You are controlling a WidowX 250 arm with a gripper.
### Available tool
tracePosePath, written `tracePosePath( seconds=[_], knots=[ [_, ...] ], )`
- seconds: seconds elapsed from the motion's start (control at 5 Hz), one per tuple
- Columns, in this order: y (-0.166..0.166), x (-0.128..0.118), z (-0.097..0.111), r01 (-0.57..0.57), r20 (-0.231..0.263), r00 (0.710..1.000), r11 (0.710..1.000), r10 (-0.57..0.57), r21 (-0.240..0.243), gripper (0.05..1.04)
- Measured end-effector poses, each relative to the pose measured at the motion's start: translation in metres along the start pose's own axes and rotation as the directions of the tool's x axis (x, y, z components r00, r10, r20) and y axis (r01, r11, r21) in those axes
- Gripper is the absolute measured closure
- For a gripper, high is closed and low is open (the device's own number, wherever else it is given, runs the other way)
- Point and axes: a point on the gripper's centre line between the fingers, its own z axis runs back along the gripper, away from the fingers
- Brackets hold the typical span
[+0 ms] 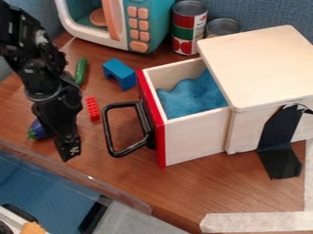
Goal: Close the drawer
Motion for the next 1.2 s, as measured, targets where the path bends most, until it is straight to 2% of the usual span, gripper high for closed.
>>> tracePosePath(
  seconds=[0.2, 0.6, 1.0, 1.2],
  knots=[
    [0.001, 0.011, -0.005, -0.007, 0.032, 0.999, 1.0, 0.007, 0.029, 0.084],
    [-0.013, 0.033, -0.006, 0.002, 0.079, 0.997, 0.999, -0.006, 0.048, 0.084],
    [-0.027, 0.053, -0.015, -0.006, 0.094, 0.996, 0.998, -0.001, 0.067, 0.084],
    [-0.03, 0.071, -0.018, -0.021, 0.116, 0.993, 0.997, 0.012, 0.079, 0.084]
  ],
)
